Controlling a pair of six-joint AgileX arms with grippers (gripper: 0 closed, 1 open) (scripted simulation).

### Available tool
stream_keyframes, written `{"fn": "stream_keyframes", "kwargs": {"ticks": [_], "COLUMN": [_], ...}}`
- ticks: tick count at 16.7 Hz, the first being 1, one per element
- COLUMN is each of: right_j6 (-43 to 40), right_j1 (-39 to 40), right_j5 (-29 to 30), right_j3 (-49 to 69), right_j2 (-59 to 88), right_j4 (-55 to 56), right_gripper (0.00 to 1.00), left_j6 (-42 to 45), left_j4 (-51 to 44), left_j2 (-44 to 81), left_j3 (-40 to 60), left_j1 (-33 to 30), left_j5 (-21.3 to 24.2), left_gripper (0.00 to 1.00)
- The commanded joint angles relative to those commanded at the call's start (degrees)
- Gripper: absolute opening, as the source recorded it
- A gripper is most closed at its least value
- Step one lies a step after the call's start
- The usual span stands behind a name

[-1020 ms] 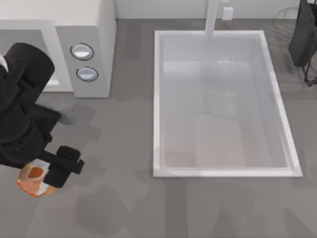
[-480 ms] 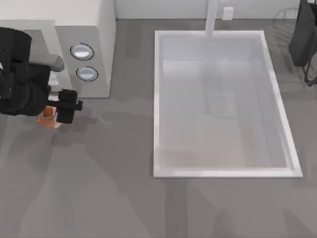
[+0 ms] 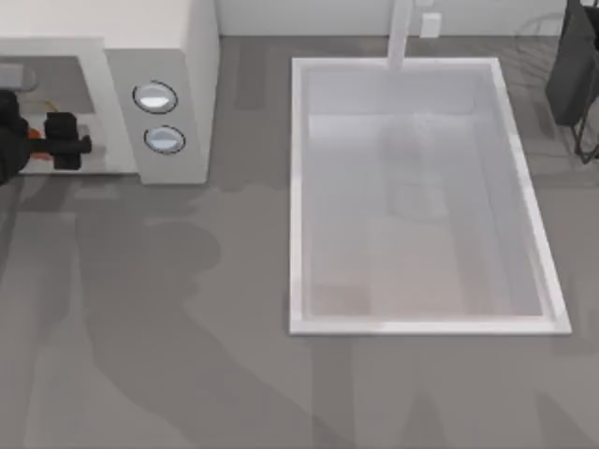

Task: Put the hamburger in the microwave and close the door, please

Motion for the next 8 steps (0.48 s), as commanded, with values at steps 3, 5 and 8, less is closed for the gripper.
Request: {"fn": "stream_keyframes", "kwargs": {"ticks": [3,5,8], "right_j6": [0.0,0.0,0.0], "right_j1": [0.0,0.0,0.0], "right_j5": [0.0,0.0,0.0], "right_j3": [0.0,0.0,0.0], "right_j2": [0.0,0.0,0.0], "right_j4": [0.0,0.0,0.0], "right_gripper": [1.00,1.00,1.00], "left_j6": [0.0,-0.1,-0.1], "left_j4": [10.1,13.9,15.3], "left_j2": [3.0,3.9,4.2], "left_j3": [-1.5,-2.3,-2.6], "left_j1": [3.2,4.5,5.0], "left_j5": [1.2,1.7,1.8], "left_gripper": [0.00,0.00,0.00]}}
